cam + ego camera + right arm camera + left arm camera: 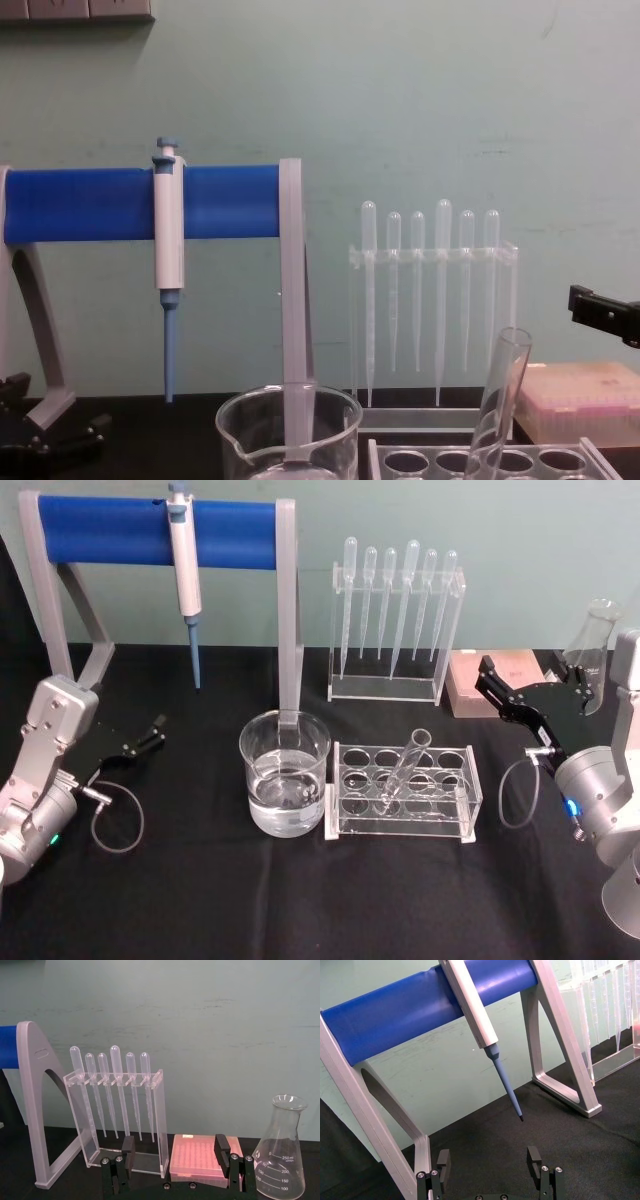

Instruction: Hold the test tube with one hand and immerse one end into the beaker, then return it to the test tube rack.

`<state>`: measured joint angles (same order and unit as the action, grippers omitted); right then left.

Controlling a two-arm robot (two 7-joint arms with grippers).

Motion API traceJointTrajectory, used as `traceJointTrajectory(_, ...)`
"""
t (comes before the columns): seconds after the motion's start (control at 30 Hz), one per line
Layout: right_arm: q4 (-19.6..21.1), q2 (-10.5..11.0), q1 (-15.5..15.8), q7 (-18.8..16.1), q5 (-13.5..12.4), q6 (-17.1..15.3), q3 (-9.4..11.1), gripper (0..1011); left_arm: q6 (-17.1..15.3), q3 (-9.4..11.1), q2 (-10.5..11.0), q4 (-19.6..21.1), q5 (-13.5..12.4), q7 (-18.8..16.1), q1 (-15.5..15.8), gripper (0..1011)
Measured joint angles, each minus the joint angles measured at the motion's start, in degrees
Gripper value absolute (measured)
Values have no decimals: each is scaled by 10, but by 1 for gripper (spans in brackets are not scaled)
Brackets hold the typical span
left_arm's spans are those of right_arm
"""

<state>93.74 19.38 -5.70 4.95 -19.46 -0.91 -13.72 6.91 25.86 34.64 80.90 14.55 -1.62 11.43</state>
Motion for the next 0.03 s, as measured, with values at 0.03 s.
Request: traceJointTrajectory(0.03,0,0,0,0,0,0,0,1004,0,0,0,0,0,0,0,1000)
